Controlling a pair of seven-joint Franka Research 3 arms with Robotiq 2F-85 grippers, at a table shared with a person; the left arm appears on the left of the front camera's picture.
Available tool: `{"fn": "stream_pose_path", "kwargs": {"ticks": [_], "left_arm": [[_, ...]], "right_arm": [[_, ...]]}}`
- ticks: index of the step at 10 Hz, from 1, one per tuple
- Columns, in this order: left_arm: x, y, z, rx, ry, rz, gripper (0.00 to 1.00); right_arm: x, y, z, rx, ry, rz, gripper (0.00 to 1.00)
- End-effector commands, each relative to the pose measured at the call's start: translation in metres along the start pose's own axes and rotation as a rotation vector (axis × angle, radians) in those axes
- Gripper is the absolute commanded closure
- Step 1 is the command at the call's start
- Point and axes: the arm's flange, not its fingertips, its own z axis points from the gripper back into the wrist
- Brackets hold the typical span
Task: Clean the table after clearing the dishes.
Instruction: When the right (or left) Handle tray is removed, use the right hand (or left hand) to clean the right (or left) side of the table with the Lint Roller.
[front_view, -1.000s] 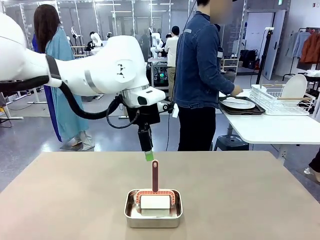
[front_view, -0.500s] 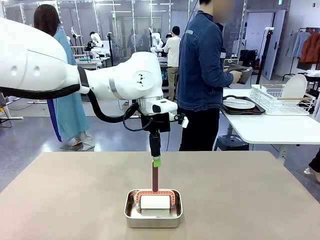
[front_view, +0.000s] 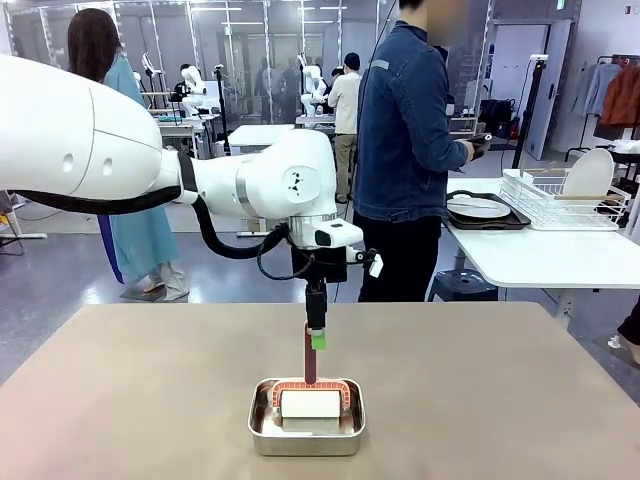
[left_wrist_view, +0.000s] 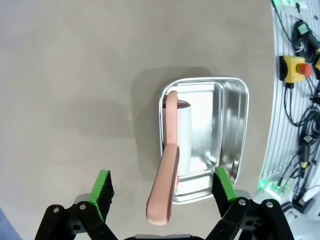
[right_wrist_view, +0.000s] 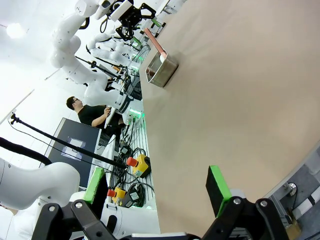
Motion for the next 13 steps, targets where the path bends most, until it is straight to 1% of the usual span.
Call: {"fn": "stream_pose_path", "kwargs": {"ticks": [1,3,4,9,10,11,12,13], "left_arm": [[-0.004,-0.001,-0.013,-0.004,0.015,0.029,0.00],[-0.010,0.001,-0.026,-0.011,0.011,0.053,0.00],[-0.014,0.001,-0.030,-0.015,0.028,0.062,0.00],[-0.017,0.001,-0.033,-0.017,0.023,0.055,0.00],[-0.016,0.000,-0.033,-0.020,0.034,0.052,0.60],[-0.015,0.000,-0.032,-0.020,0.030,0.051,0.60],[-0.016,-0.002,-0.029,-0.017,0.028,0.062,1.00],[-0.016,-0.003,-0.028,-0.018,0.028,0.066,0.65]], "right_arm": [[-0.003,0.006,-0.007,-0.012,0.004,-0.001,0.00],[-0.003,0.006,-0.007,-0.012,0.004,-0.001,0.00],[-0.003,0.006,-0.007,-0.012,0.004,-0.001,0.00],[-0.003,0.006,-0.007,-0.012,0.004,-0.001,0.00],[-0.003,0.006,-0.007,-0.012,0.004,-0.001,0.00],[-0.003,0.006,-0.007,-0.012,0.004,-0.001,0.00],[-0.003,0.006,-0.007,-0.012,0.004,-0.001,0.00],[-0.003,0.006,-0.007,-0.012,0.004,-0.001,0.00]]}}
